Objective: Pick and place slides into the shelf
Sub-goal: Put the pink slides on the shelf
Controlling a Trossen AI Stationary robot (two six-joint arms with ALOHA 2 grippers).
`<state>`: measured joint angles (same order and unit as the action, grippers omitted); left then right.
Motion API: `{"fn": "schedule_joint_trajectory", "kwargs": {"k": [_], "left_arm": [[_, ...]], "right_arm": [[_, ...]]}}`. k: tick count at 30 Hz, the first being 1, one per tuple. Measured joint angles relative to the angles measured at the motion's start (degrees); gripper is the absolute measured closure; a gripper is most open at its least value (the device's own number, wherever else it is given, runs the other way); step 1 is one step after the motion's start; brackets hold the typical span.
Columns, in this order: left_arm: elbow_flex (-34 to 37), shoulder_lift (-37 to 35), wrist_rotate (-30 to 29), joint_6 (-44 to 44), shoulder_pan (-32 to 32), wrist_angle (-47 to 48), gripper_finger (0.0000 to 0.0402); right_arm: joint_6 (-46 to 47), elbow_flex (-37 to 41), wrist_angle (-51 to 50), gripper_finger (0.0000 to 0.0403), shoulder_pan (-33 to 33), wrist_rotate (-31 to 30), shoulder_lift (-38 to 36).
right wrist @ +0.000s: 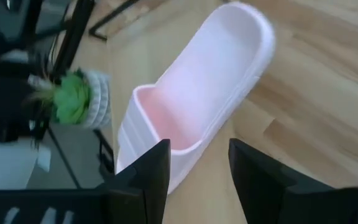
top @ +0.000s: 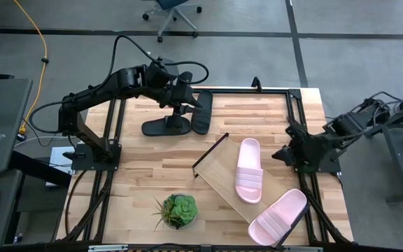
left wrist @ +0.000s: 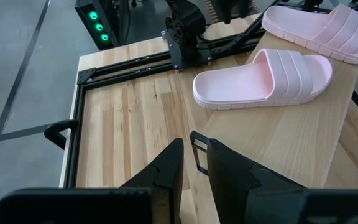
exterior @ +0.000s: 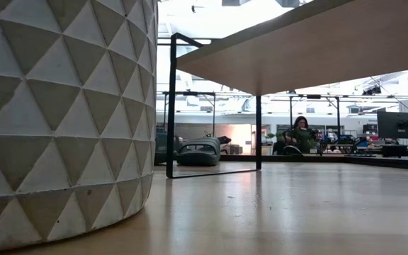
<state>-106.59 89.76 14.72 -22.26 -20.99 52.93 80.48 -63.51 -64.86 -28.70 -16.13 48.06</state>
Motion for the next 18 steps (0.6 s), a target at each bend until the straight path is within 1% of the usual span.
{"fn": "schedule_joint_trajectory", "kwargs": {"k": [6,11,15,18], "left_arm": [[0.02,0.00,0.00,0.02,0.01,0.04,0.0341],[0.00,0.00,0.02,0.02,0.01,1.08,0.0341],[0.02,0.00,0.02,0.02,0.01,1.84,0.0341],[0.02,0.00,0.02,0.02,0.00,2.33,0.0341]], "right_arm": [[-13.32,0.00,4.62,0.0249,12.95,12.83,0.16],[-23.92,0.00,7.31,0.0249,23.20,28.45,3.53],[-32.16,0.00,8.53,0.0249,28.98,39.31,8.11],[-37.55,0.00,8.59,0.0249,31.67,44.67,11.55]]}}
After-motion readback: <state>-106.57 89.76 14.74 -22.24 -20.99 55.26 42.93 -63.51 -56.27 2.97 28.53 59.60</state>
